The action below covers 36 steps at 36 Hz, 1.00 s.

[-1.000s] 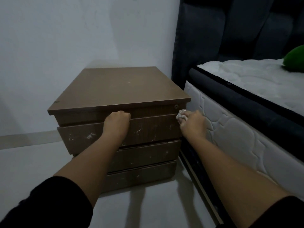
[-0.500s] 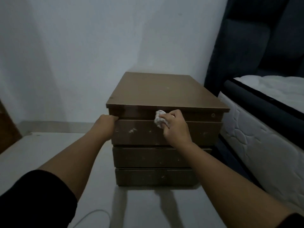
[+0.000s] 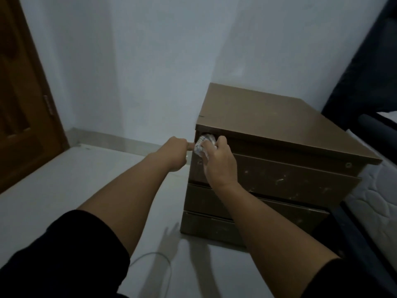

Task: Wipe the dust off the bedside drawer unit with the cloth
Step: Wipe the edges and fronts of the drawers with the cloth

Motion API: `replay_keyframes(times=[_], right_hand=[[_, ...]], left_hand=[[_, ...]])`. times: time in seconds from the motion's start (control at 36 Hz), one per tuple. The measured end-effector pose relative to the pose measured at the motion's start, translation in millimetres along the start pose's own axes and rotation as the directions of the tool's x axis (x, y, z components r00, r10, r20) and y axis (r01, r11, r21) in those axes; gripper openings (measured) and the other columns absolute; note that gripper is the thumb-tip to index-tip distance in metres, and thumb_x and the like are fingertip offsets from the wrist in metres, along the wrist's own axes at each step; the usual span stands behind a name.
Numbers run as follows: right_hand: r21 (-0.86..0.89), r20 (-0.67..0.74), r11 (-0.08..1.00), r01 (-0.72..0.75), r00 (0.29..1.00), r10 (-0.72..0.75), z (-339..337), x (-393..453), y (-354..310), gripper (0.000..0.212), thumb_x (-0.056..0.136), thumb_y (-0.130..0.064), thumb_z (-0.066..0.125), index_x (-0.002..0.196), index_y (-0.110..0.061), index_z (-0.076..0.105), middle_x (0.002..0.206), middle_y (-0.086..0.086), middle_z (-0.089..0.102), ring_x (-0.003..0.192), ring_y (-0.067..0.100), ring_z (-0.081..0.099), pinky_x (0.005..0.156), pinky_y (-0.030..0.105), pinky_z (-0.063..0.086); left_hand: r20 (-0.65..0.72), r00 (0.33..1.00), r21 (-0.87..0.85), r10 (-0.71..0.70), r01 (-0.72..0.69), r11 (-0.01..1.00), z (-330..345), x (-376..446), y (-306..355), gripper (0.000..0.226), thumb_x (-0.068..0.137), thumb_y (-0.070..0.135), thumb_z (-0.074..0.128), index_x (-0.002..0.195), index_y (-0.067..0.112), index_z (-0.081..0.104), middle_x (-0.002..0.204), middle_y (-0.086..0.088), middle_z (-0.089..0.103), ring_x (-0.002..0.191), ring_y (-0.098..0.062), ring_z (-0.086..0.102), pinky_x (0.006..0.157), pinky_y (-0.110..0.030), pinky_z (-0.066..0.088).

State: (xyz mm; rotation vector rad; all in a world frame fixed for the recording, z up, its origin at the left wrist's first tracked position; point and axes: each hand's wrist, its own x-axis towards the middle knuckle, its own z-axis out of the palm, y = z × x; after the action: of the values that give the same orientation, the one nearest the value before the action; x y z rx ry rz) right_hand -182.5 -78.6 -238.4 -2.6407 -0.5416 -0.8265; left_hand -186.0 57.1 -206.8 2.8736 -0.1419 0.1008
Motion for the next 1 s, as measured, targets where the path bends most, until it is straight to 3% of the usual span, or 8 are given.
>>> replay_keyframes(times=[0.14,0.33,0.56,0.64,0.72,0.86,1.0], right_hand=[[-0.023,0.003,0.999,0.048,0.999,-0.048,17,-3,9,0.028,0.077,-0.004,0.068,0.103,-0.010,0.058,0.097,0.014,0.054,0.073,0.021,0.050,0.049,0.024,0.039],[-0.037,0.064,0.988,0.152,0.987,-0.150,44,-14,13,0.037,0.067,-0.003,0.078,0.101,-0.008,0.065,0.092,0.017,0.062,0.069,0.024,0.060,0.048,0.028,0.054],[-0.043,0.178,0.996,0.079,0.982,-0.070,79,-40,13,0.037,0.057,0.002,0.083,0.090,-0.009,0.069,0.087,0.017,0.064,0.061,0.028,0.063,0.042,0.032,0.052],[-0.049,0.272,0.999,0.009,0.962,0.005,85,-49,12,0.032,0.078,-0.002,0.068,0.109,-0.010,0.064,0.109,0.018,0.058,0.083,0.031,0.063,0.061,0.037,0.056],[-0.093,0.360,0.995,-0.047,0.930,0.078,88,-54,13,0.038,0.094,-0.009,0.047,0.131,-0.014,0.048,0.132,0.012,0.042,0.105,0.026,0.053,0.083,0.035,0.051],[-0.069,0.391,0.996,-0.058,0.917,0.080,71,-51,6,0.049,0.091,-0.011,0.052,0.138,-0.016,0.039,0.139,0.011,0.035,0.108,0.026,0.051,0.087,0.034,0.049],[0.027,0.256,1.000,-0.011,0.967,0.003,38,-45,12,0.054,0.087,-0.017,0.061,0.137,-0.015,0.040,0.135,0.009,0.041,0.106,0.020,0.053,0.087,0.027,0.048]], left_hand=[[-0.034,0.999,-0.045,0.040,-0.041,0.998,1,3,-6,0.069,0.090,-0.009,0.040,0.142,0.036,0.043,0.152,-0.012,0.038,0.133,-0.030,0.043,0.111,-0.034,0.034],[-0.072,0.997,-0.082,0.042,-0.047,0.996,7,8,-13,0.068,0.090,-0.010,0.045,0.139,0.036,0.046,0.153,-0.009,0.037,0.136,-0.029,0.041,0.112,-0.038,0.037],[-0.075,0.997,-0.068,0.025,-0.030,0.997,10,5,-7,0.066,0.090,-0.005,0.049,0.142,0.035,0.043,0.149,-0.009,0.042,0.131,-0.029,0.046,0.107,-0.036,0.043],[-0.072,0.997,0.000,0.028,-0.028,1.000,8,4,-4,0.068,0.090,-0.006,0.049,0.143,0.036,0.041,0.148,-0.010,0.043,0.131,-0.028,0.046,0.106,-0.036,0.043],[-0.067,0.997,0.106,0.031,-0.024,0.994,7,3,-1,0.071,0.090,-0.008,0.048,0.145,0.036,0.037,0.148,-0.010,0.041,0.131,-0.029,0.046,0.104,-0.038,0.042],[-0.016,0.999,0.279,0.029,-0.024,0.960,3,0,8,0.071,0.092,-0.005,0.049,0.150,0.031,0.028,0.156,-0.012,0.029,0.143,-0.029,0.030,0.111,-0.041,0.033],[0.034,0.999,0.354,0.036,-0.046,0.934,-1,-4,19,0.068,0.091,-0.002,0.051,0.150,0.022,0.028,0.158,-0.009,0.025,0.149,-0.025,0.015,0.115,-0.045,0.029]])
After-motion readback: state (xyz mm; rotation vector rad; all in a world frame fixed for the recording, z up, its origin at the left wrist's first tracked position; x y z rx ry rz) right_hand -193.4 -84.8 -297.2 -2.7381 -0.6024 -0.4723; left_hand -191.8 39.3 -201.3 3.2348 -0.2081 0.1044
